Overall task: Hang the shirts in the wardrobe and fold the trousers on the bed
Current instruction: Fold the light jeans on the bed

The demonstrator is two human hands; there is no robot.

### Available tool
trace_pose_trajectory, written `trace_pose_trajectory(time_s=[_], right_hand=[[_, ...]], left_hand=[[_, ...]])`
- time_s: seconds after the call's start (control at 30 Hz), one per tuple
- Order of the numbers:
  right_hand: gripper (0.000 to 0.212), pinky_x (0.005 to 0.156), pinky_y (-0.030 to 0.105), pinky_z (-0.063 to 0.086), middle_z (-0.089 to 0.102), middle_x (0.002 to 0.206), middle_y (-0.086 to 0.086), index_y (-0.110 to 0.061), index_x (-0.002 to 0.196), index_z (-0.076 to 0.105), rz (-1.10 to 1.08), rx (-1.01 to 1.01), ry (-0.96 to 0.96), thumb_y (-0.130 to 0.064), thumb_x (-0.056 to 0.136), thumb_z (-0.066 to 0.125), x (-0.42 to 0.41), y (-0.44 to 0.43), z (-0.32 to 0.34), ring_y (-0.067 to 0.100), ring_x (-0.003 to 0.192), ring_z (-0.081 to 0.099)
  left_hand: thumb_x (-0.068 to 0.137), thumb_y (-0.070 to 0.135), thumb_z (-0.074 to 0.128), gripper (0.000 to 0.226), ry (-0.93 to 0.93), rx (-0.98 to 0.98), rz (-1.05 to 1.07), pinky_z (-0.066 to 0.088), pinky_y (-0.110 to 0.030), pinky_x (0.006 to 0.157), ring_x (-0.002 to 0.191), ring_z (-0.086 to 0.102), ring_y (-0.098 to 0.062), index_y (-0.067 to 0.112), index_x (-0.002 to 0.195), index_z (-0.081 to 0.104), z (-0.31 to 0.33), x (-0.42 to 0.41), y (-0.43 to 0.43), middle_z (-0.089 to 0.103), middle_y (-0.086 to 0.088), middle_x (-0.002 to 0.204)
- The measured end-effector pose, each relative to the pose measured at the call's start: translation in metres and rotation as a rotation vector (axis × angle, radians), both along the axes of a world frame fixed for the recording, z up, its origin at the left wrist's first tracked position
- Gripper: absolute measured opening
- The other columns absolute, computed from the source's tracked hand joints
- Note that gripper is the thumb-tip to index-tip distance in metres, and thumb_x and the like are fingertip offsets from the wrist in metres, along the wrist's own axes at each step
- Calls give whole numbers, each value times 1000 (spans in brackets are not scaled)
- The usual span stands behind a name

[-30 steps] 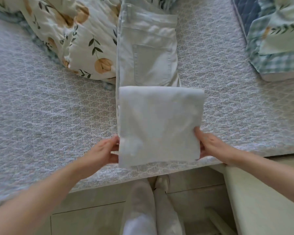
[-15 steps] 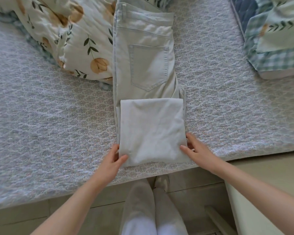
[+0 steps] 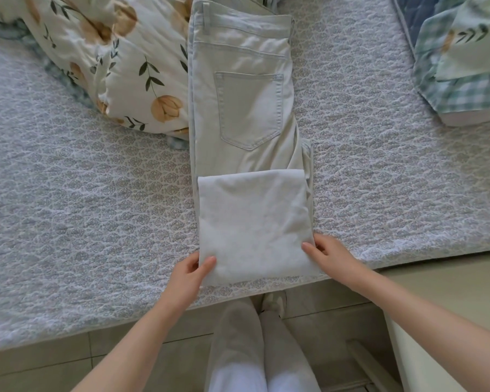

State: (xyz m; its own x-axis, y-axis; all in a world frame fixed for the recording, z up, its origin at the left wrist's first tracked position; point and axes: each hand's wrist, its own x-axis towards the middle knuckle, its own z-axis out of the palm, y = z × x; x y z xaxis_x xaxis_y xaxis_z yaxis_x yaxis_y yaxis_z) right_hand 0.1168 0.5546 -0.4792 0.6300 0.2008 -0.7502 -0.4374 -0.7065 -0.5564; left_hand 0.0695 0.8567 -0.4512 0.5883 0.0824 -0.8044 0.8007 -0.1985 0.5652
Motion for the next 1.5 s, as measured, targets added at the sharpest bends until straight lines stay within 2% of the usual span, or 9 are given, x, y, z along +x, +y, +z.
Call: trace_pose_trajectory(time_s=[0.2,0.3,0.4,0.53,0.77,0.93,1.23,1.37,1.5], right_hand=[[31,63,24,42,63,81,-3,-15,96,64,-32,42,97,-38,100,45,4,-3,9,13,70,57],[38,66,23,50,69,92,4,-8,98,65,-270,83,82,-34,103,37,33,0,18,17,80,64],[28,76,35,54,69,96,10,-7,100,65,-496,31,-15,-26,102,44,74,-2,18,21,83,62],[30,76,39,58,69,95,14,-4,96,65,-550,21,-32,-30,99,50,125,12,8,22,78,64],[30,58,30,36,52,67,4,-8,74,59,-368,-166,-123,-33,91,61,160,41,-8,21,66,51],[22,68,39,58,64,75,7,-11,83,60,-743,51,10,-29,97,56,150,15,-3,21,66,62],[13,62,32,58,65,87,7,-13,100,58,-606,-1,79,-25,96,58,171,13,-8,19,71,62],[10,59,31,49,59,74,6,-11,87,59,-488,-73,-7,-17,95,59,174,4,-12,17,62,56],[15,66,33,58,66,89,9,-8,101,58,-553,-80,-25,-22,96,59,190,-2,-12,22,74,65]], left_hand=[[92,29,65,22,121,113,34,52,-29,64,94,66,-22,17,111,66,-9,9,-1,70,-1,103],[83,27,75,41,125,248,-23,46,-29,62,90,62,-19,17,117,53,-6,30,-2,61,0,102],[77,30,79,65,-45,470,-98,49,-43,88,108,54,-25,17,130,42,-6,59,0,51,-4,116],[85,35,71,52,-271,546,-152,43,-46,101,115,48,-23,15,126,48,-6,120,-7,49,-3,123],[86,38,64,30,-154,577,-231,51,-39,86,99,61,-28,13,103,68,-38,196,-6,66,-7,106],[88,19,60,11,-163,663,-265,51,-39,75,89,60,-29,10,91,65,-47,188,5,66,-9,93],[87,17,65,6,-176,564,-216,41,-31,64,76,58,-23,11,88,62,-44,190,18,61,-1,76],[89,19,65,8,-107,592,-139,46,-36,72,88,61,-30,13,92,62,-44,188,18,64,-7,85],[81,7,64,24,-193,737,-113,45,-41,75,97,54,-31,10,102,53,-34,189,7,56,-9,104]])
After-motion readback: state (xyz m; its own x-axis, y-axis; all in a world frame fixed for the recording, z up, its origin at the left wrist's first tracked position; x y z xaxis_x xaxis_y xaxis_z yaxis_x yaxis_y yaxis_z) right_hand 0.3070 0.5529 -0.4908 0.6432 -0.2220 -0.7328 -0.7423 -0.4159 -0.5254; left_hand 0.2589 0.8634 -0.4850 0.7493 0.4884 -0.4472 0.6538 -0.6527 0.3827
